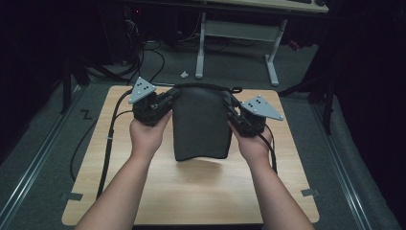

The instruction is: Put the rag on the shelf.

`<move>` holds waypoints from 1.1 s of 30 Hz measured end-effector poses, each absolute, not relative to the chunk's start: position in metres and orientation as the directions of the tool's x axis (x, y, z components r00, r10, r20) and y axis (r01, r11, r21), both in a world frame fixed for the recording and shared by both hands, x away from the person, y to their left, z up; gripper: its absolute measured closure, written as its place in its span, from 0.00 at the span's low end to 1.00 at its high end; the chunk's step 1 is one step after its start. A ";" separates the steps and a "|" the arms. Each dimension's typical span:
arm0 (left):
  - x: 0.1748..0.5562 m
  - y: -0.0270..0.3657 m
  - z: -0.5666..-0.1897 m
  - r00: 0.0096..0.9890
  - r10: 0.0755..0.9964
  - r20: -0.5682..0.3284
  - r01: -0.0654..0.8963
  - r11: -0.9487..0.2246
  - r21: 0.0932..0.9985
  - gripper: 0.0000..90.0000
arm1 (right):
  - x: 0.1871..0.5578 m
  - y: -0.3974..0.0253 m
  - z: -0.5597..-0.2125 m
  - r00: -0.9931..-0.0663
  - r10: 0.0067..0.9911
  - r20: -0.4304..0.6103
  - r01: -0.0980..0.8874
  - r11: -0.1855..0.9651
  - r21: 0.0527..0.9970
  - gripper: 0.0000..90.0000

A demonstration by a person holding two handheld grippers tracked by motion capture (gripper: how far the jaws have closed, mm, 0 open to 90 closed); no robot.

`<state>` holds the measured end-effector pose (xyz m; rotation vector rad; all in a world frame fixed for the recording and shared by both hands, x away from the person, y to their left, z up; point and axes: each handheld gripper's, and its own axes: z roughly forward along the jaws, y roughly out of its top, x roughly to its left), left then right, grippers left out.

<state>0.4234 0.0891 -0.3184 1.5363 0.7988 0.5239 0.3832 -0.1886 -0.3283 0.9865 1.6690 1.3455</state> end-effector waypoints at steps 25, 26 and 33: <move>0.505 0.064 -0.313 0.614 0.790 -0.012 0.194 -0.136 0.971 0.94 | 0.459 -0.206 -0.320 -0.416 0.899 -0.138 0.111 0.200 0.973 0.88; 0.509 0.064 -0.317 0.614 0.789 -0.017 0.218 -0.149 0.965 0.94 | 0.463 -0.206 -0.322 -0.414 0.899 -0.141 0.124 0.209 0.970 0.88; 0.522 0.065 -0.351 0.608 0.792 -0.053 0.298 -0.166 0.940 0.94 | 0.479 -0.204 -0.346 -0.434 0.892 -0.131 0.188 0.232 0.954 0.88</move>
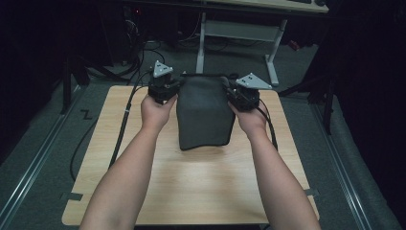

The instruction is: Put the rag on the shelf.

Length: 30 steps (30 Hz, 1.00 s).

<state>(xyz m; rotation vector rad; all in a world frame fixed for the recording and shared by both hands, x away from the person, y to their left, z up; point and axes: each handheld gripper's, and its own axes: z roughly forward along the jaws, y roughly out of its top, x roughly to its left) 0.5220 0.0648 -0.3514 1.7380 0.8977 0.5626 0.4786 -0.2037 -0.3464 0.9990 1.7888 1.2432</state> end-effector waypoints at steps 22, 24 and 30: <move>0.530 0.073 -0.411 0.640 0.744 -0.194 0.441 -0.150 0.885 0.94 | 0.494 -0.218 -0.398 -0.442 0.896 0.031 0.379 0.155 0.912 0.88; 0.530 0.073 -0.416 0.646 0.738 -0.194 0.453 -0.166 0.876 0.94 | 0.495 -0.221 -0.401 -0.447 0.893 0.047 0.386 0.145 0.911 0.88; 0.531 0.076 -0.434 0.647 0.722 -0.246 0.488 -0.144 0.861 0.94 | 0.497 -0.227 -0.412 -0.453 0.886 0.100 0.415 0.110 0.903 0.88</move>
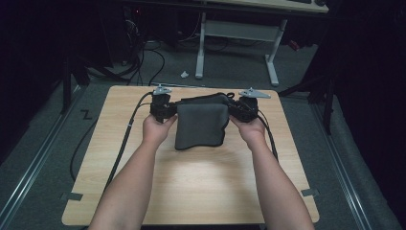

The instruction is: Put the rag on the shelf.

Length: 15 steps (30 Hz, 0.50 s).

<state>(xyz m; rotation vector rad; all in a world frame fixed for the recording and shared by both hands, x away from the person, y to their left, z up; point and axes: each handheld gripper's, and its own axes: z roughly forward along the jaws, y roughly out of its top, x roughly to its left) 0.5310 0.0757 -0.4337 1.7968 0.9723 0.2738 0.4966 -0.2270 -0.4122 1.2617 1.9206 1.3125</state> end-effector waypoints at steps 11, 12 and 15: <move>0.530 0.077 -0.442 0.644 0.720 -0.258 0.504 -0.146 0.851 0.94 | 0.498 -0.231 -0.424 -0.466 0.877 0.117 0.438 0.114 0.892 0.88; 0.529 0.077 -0.443 0.641 0.721 -0.265 0.509 -0.140 0.849 0.94 | 0.498 -0.230 -0.425 -0.464 0.877 0.123 0.441 0.108 0.891 0.88; 0.528 0.079 -0.446 0.638 0.721 -0.272 0.516 -0.139 0.845 0.94 | 0.499 -0.230 -0.429 -0.462 0.877 0.134 0.450 0.101 0.887 0.87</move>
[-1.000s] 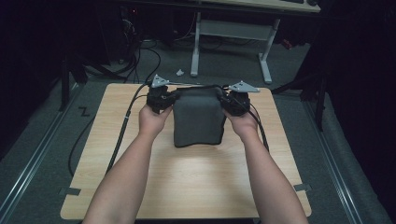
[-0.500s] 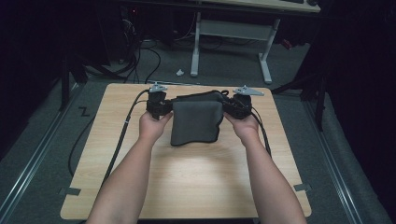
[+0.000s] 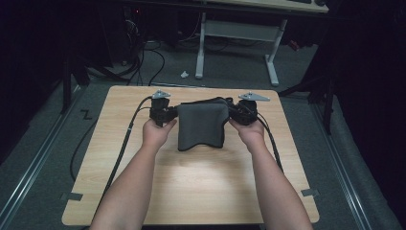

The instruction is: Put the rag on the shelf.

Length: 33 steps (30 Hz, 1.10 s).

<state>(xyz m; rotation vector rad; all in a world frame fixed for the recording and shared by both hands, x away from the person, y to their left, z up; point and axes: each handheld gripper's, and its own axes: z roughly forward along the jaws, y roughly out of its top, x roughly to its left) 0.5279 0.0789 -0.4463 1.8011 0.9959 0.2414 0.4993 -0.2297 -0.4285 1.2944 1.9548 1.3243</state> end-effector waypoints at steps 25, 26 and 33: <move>0.523 0.082 -0.462 0.649 0.698 -0.303 0.552 -0.158 0.819 0.89 | 0.500 -0.236 -0.448 -0.404 0.901 0.155 0.496 0.073 0.865 0.74; 0.523 0.082 -0.462 0.649 0.699 -0.301 0.552 -0.159 0.819 0.89 | 0.500 -0.237 -0.447 -0.403 0.902 0.155 0.495 0.073 0.866 0.73; 0.521 0.082 -0.461 0.647 0.704 -0.292 0.549 -0.165 0.820 0.87 | 0.499 -0.241 -0.443 -0.394 0.908 0.142 0.484 0.074 0.872 0.68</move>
